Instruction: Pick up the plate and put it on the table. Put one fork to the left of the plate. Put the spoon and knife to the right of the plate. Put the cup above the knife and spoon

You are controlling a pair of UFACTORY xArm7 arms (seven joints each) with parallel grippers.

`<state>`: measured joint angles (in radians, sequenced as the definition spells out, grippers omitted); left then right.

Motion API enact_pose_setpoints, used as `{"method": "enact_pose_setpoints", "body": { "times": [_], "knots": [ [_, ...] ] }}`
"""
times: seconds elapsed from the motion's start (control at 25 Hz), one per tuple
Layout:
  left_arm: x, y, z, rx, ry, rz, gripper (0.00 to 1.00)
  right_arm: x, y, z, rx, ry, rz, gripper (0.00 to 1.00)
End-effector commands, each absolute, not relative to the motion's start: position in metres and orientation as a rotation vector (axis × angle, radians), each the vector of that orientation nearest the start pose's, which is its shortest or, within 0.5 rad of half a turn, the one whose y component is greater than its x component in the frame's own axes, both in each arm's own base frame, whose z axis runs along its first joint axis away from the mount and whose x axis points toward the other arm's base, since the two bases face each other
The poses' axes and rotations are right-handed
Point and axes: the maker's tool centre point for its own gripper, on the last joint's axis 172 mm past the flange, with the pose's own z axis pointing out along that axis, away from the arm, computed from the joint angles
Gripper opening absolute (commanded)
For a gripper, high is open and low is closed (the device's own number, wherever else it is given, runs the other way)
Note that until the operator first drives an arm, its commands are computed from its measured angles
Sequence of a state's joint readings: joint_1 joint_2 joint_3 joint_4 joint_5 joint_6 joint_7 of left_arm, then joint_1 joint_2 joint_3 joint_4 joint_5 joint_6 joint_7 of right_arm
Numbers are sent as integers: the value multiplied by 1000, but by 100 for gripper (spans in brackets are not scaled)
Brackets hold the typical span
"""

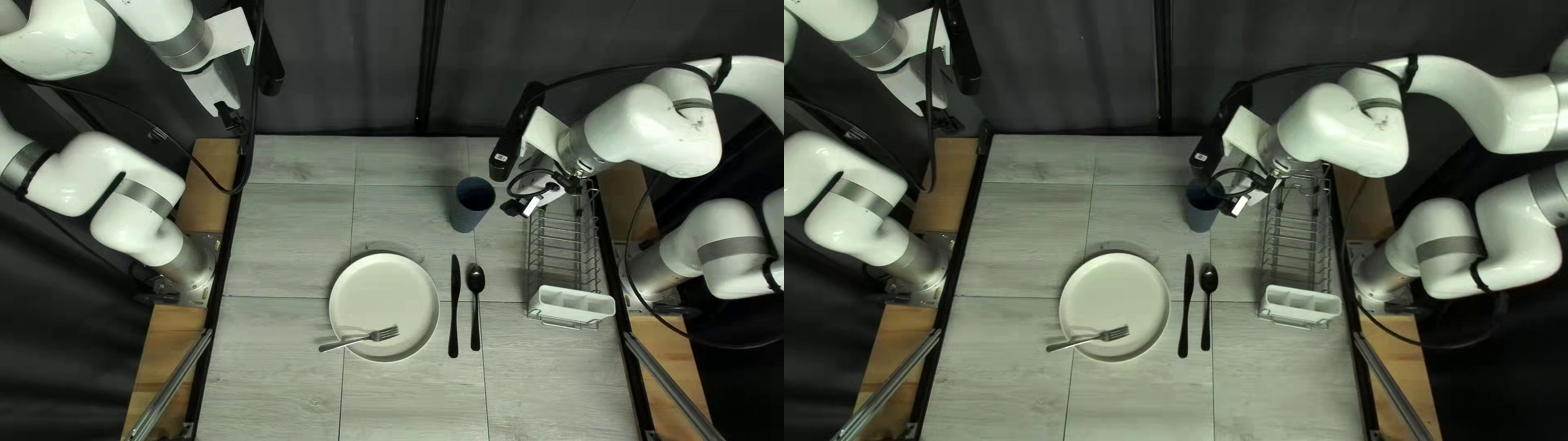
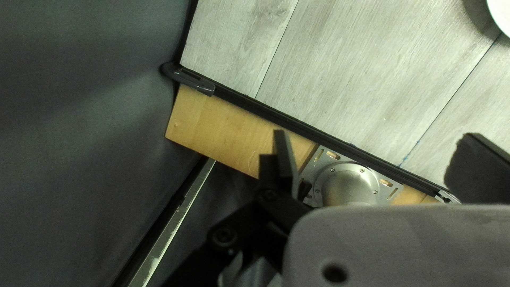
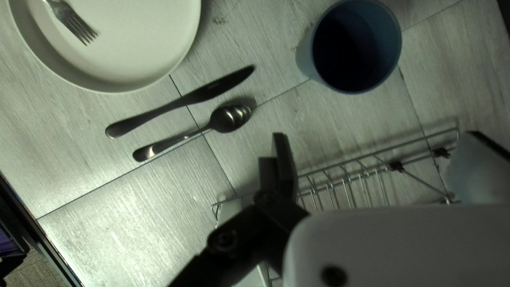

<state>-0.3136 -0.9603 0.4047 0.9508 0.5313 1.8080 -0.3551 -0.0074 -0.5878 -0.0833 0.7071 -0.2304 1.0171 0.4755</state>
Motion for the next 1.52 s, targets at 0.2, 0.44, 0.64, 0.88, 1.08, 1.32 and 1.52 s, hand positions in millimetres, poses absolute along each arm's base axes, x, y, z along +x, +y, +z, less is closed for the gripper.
{"method": "enact_pose_setpoints", "body": {
  "times": [0.2, 0.44, 0.64, 0.88, 1.08, 1.32, 1.52],
  "knots": [
    [197, 174, 380, -2899, -634, -112, 100, 376, -73, 286, -3125, 739, -493, 100],
    [253, 85, 365, -2870, -599, -143, 100, 376, -73, 286, -3125, 739, -493, 100],
    [253, 85, 365, -2870, -599, -143, 100, 376, -73, 286, -3125, 739, -493, 100],
    [253, 85, 365, -2870, -599, -143, 100, 376, -73, 286, -3125, 739, -493, 100],
    [291, 2, 319, -2882, -759, -96, 100, 376, -73, 286, -3125, 739, -493, 100],
    [326, -44, 308, -2876, -793, -77, 100, 376, -73, 286, -3125, 739, -493, 100],
    [326, -44, 308, -2876, -793, -77, 100, 376, -73, 286, -3125, 739, -493, 100]
  ]
}}
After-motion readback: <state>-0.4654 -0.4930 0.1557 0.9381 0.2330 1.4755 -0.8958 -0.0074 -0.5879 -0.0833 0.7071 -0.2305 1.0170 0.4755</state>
